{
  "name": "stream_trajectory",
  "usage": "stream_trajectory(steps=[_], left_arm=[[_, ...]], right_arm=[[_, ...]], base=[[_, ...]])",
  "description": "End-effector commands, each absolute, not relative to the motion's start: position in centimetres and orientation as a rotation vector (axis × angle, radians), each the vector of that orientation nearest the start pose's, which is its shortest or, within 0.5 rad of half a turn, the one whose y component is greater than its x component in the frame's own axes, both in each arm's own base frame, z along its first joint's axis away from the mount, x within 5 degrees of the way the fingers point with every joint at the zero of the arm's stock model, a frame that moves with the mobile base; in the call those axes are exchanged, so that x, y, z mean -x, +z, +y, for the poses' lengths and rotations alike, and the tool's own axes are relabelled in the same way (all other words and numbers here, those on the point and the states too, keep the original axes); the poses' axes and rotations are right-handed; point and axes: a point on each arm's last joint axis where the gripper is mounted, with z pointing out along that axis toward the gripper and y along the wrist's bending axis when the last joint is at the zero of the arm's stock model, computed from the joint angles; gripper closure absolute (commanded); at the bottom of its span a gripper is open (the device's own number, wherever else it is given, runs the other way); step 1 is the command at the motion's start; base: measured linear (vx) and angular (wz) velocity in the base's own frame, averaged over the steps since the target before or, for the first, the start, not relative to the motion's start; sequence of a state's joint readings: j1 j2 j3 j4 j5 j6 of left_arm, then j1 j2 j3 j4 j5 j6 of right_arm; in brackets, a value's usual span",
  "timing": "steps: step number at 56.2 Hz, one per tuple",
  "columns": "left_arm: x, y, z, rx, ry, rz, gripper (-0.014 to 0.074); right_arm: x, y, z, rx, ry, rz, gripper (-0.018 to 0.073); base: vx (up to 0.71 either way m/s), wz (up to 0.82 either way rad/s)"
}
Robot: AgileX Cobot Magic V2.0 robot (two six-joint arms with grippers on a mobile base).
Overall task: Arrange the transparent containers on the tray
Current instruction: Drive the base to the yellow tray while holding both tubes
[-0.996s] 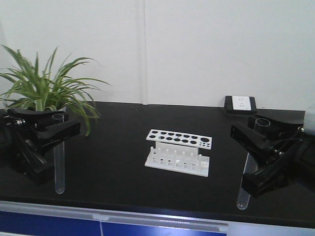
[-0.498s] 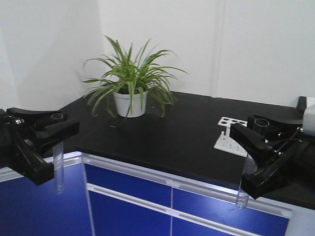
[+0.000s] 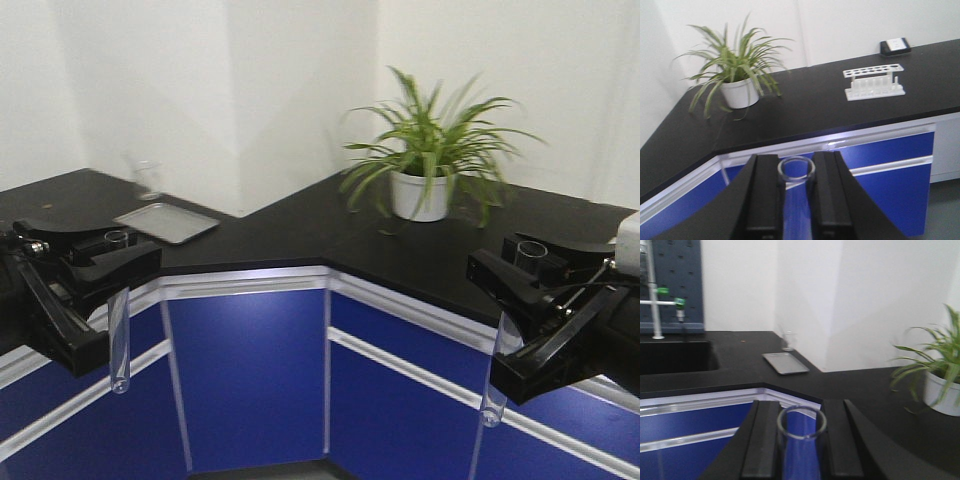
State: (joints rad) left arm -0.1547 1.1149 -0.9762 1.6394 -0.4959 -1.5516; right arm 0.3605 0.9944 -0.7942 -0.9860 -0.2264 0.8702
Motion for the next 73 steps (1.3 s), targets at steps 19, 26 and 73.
stream_trajectory(steps=[19, 26, 73], left_arm=[[-22.72, 41.32, -7.93, -0.529, -0.474, 1.511, 0.0600], [-22.72, 41.32, -7.93, -0.529, -0.474, 1.511, 0.0600], [-22.65, 41.37, -7.94, -0.531, -0.476, 1.509, 0.0600]], right_arm=[[-19.40, 39.12, 9.47, 0.515, 0.381, 1.408, 0.0571], [-19.40, 39.12, 9.47, 0.515, 0.381, 1.408, 0.0571], [-19.38, 39.14, 9.47, 0.515, 0.381, 1.407, 0.0571]], base=[[-0.21, 0.54], [-0.19, 0.58], [-0.12, 0.51]])
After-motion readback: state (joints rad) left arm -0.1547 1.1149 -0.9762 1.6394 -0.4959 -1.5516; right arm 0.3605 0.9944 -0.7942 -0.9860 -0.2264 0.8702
